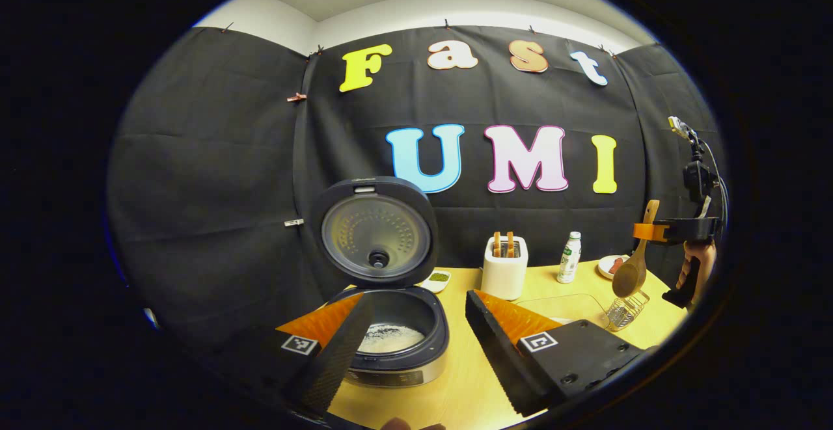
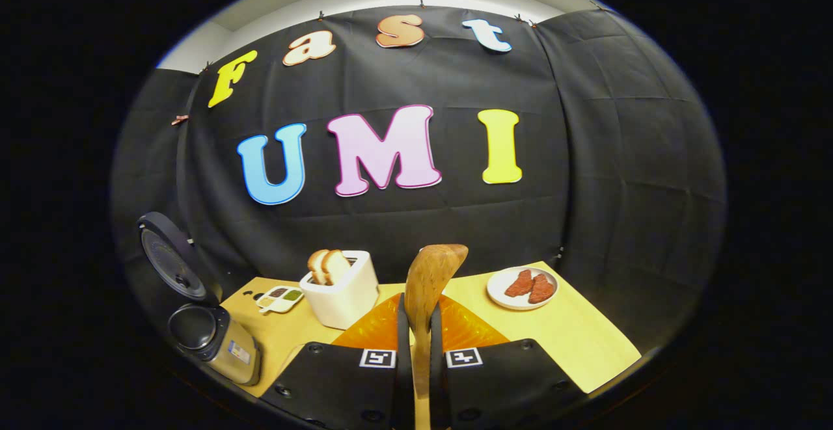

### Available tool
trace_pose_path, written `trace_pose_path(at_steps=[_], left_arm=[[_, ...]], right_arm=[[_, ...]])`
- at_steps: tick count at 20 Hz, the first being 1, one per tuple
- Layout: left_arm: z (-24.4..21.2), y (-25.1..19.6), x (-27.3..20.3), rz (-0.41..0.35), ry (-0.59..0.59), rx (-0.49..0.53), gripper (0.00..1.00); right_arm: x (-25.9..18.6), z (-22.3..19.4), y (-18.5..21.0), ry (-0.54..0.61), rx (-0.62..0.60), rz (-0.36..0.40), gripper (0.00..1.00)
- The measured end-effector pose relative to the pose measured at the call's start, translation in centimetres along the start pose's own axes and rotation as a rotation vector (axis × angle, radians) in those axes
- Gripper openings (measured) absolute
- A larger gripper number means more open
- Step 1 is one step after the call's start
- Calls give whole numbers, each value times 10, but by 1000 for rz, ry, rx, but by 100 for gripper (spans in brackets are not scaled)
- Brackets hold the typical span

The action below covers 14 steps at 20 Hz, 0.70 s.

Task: Close the left gripper, press the button to open the rice cooker; take a wooden spoon from the chopstick holder with the right hand, scoop a spoonful of rice and pour it into the rice cooker, then put the wooden spoon back into the chopstick holder.

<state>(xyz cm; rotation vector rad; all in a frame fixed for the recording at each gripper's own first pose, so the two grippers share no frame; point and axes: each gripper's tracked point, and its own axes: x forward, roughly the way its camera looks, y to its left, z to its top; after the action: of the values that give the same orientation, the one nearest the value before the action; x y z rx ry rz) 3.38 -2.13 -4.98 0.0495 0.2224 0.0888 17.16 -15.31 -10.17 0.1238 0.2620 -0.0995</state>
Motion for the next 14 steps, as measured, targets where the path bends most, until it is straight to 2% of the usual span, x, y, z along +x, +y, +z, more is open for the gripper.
trace_pose_path(at_steps=[7, 14], left_arm=[[6, -31, -7, -7, -8, 54, 97], [4, -35, -8, -4, 4, 59, 97]], right_arm=[[19, -29, -61, 43, 10, -82, 13], [31, -65, -86, 141, -1, -133, 14]])
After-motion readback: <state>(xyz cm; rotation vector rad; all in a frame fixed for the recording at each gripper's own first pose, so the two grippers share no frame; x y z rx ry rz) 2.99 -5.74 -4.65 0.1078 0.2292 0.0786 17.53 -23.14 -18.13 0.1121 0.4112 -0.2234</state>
